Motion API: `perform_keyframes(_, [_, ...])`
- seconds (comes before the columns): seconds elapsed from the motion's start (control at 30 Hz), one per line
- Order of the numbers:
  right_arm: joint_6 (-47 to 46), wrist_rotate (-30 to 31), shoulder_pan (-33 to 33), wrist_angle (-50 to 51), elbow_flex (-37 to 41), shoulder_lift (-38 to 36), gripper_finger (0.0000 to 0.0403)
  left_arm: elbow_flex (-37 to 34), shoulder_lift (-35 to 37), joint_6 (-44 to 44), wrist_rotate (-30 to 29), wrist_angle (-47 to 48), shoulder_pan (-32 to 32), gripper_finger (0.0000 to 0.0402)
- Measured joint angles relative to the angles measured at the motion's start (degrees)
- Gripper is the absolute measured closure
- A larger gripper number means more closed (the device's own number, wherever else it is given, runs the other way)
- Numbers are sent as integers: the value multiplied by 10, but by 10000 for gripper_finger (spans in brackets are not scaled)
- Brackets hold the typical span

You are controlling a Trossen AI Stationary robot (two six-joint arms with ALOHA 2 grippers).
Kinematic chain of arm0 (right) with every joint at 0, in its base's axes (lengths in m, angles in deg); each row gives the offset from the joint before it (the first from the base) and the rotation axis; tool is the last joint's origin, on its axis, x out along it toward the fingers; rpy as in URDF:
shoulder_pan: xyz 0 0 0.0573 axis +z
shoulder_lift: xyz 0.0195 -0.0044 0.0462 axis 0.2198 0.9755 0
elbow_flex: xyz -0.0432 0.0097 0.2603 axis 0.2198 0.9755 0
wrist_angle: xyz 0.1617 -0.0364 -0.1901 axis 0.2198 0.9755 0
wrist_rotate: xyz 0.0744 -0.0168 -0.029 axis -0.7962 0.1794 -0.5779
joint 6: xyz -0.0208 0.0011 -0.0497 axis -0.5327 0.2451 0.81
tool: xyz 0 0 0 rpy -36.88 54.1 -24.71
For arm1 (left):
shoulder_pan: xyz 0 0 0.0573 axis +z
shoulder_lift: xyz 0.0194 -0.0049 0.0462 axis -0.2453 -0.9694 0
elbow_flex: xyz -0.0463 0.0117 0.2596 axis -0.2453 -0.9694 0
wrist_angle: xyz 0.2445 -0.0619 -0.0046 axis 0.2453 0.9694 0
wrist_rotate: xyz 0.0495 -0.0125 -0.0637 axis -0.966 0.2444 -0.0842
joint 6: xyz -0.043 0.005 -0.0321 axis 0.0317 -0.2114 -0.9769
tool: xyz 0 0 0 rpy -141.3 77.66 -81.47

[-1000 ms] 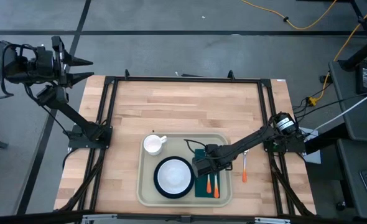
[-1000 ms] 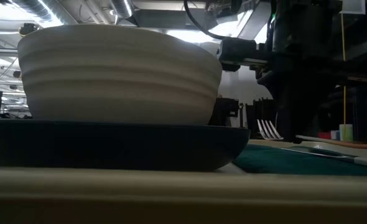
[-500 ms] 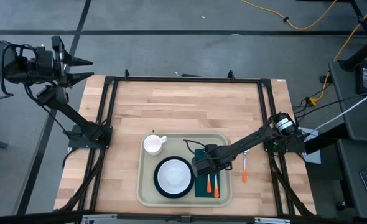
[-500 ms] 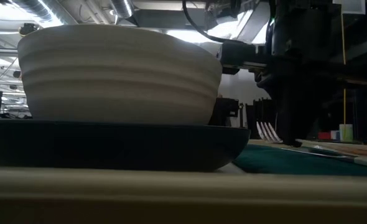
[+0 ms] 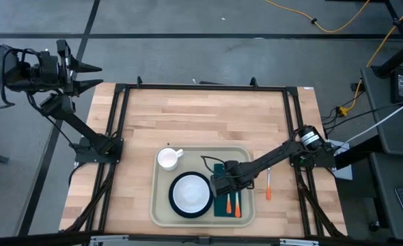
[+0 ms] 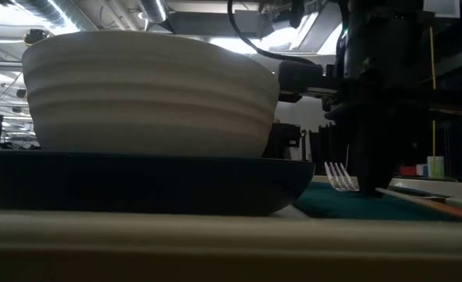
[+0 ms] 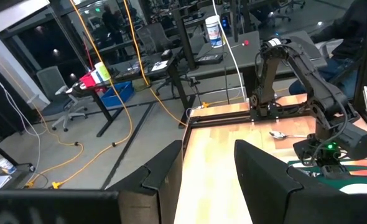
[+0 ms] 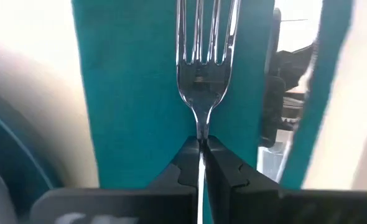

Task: Set up tray
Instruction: Put the orange fork on top of the green napkin to the left of the orange knife

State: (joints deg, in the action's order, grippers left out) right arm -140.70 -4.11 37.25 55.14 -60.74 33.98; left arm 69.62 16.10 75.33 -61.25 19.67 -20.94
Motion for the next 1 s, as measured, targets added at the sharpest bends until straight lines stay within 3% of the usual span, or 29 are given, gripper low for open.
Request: perform_keyframes(1.0, [-16, -10, 9, 4, 0, 12, 387, 0, 0, 5, 1, 0, 0, 261])
